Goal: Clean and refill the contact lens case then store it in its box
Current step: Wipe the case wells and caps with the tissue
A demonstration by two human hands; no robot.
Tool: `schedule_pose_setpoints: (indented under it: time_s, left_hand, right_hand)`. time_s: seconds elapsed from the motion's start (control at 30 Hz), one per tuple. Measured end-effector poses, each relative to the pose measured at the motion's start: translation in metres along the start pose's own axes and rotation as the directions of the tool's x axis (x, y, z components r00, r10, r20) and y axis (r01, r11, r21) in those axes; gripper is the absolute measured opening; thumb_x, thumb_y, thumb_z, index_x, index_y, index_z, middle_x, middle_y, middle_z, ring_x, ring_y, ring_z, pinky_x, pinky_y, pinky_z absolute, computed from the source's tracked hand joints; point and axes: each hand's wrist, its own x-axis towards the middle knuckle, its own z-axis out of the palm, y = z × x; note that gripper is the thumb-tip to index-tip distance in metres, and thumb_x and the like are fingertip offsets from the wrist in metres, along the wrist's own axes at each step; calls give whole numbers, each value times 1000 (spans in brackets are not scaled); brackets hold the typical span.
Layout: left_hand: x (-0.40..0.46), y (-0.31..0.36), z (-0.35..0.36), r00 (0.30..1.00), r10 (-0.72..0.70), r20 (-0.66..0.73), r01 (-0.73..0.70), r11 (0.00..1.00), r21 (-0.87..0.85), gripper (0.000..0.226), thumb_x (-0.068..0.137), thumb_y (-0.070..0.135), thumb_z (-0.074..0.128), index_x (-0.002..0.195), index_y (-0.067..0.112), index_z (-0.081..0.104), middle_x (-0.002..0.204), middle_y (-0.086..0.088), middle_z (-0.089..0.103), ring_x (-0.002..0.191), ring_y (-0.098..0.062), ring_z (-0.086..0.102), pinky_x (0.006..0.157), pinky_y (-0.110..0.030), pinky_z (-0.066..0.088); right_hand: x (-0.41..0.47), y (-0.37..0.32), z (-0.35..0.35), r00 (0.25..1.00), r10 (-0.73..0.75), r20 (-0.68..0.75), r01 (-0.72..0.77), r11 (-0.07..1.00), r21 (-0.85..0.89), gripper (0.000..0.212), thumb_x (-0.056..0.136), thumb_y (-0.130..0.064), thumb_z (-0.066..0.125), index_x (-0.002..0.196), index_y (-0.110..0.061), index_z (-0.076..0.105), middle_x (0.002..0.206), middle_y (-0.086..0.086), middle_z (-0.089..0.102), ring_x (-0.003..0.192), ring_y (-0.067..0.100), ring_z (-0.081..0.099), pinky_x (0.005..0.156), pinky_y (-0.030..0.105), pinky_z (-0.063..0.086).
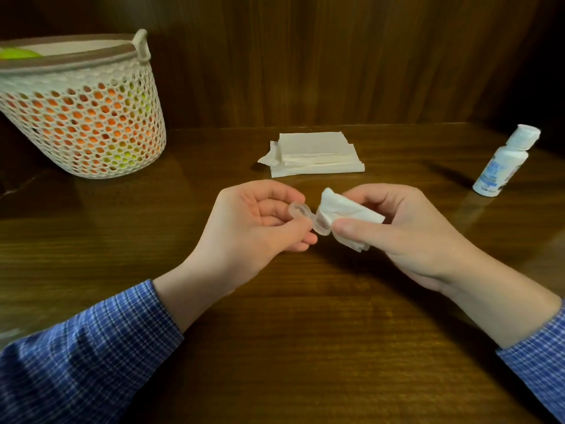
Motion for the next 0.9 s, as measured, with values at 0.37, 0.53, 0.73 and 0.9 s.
schedule_pose_setpoints:
  time_s: [0.37, 0.53, 0.73, 0.9]
  left_hand:
    - [-13, -5, -2, 948, 65, 312, -221, 840, 496, 19, 82, 23, 85, 98, 26, 75, 80, 22, 66, 58, 2, 57, 49, -10, 43]
    - [-15, -1, -9, 929, 14, 370, -229, 807, 544, 16, 83, 30, 84, 94, 32, 72, 82, 25, 65, 56, -11, 57, 46, -17, 42]
    - [-17, 10, -38, 877, -88, 473, -288, 690, 664, 18, 77, 44, 82, 86, 43, 66, 97, 35, 62, 69, -3, 62, 52, -9, 46]
    - [-11, 5, -54, 885, -163, 437, -260, 606, 752, 29, 69, 61, 80, 83, 41, 63, 103, 36, 55, 75, 5, 57, 62, -7, 46]
  right_hand:
    - [14, 11, -14, 952, 268, -144, -233, 947, 222, 25, 86, -4, 77, 100, -25, 78, 111, -4, 67, 100, 19, 66, 61, 16, 56]
    - [14, 16, -8, 975, 143, -169, -157, 985, -76, 14, 86, -16, 79, 93, -28, 76, 100, -13, 69, 97, 8, 65, 64, 14, 51]
    - [15, 11, 21, 959, -259, 112, 282, 859, -428, 25, 92, -12, 71, 104, -33, 79, 95, -20, 71, 99, 0, 64, 79, 9, 49]
    - [20, 13, 35, 951, -269, 151, 308, 857, -414, 27, 93, -16, 71, 106, -39, 75, 98, -20, 70, 96, 6, 65, 80, 17, 52]
